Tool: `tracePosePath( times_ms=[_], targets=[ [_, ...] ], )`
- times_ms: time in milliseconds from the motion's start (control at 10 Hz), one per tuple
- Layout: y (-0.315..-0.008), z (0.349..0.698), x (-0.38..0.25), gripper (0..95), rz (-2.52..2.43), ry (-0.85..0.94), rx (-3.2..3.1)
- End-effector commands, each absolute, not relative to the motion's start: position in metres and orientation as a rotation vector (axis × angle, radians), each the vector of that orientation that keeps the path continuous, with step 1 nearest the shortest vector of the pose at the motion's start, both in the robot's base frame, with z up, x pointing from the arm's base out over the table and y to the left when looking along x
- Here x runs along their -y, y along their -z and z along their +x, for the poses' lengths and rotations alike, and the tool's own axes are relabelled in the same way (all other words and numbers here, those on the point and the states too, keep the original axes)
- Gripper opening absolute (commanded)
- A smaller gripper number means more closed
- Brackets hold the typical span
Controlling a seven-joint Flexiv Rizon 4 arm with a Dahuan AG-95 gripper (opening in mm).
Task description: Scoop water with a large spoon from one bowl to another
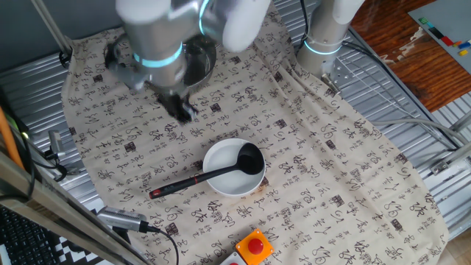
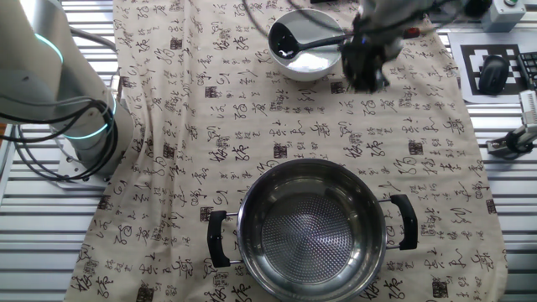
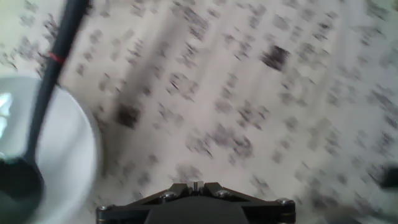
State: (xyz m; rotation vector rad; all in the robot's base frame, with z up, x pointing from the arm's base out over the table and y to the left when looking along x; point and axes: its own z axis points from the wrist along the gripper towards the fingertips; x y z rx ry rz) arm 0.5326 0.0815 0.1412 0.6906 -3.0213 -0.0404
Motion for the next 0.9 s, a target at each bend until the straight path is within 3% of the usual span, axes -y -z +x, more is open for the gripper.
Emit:
tracePosePath(
  times_ms=[100, 600, 700, 800, 900],
  targets=[
    [-0.1354, 0.5344, -0.114, 0.0, 0.441, 0.001, 3.098],
    [-0.1354, 0.5344, -0.114, 0.0, 0.687, 0.024, 2.992],
    [-0.1354, 0.5344, -0.114, 19.0, 0.692, 0.03, 2.992],
    [-0.1354, 0.5344, -0.114, 19.0, 0.689, 0.033, 2.994],
    [-0.1347, 0.5347, -0.1166, 38.0, 0.672, 0.051, 3.001]
  ],
)
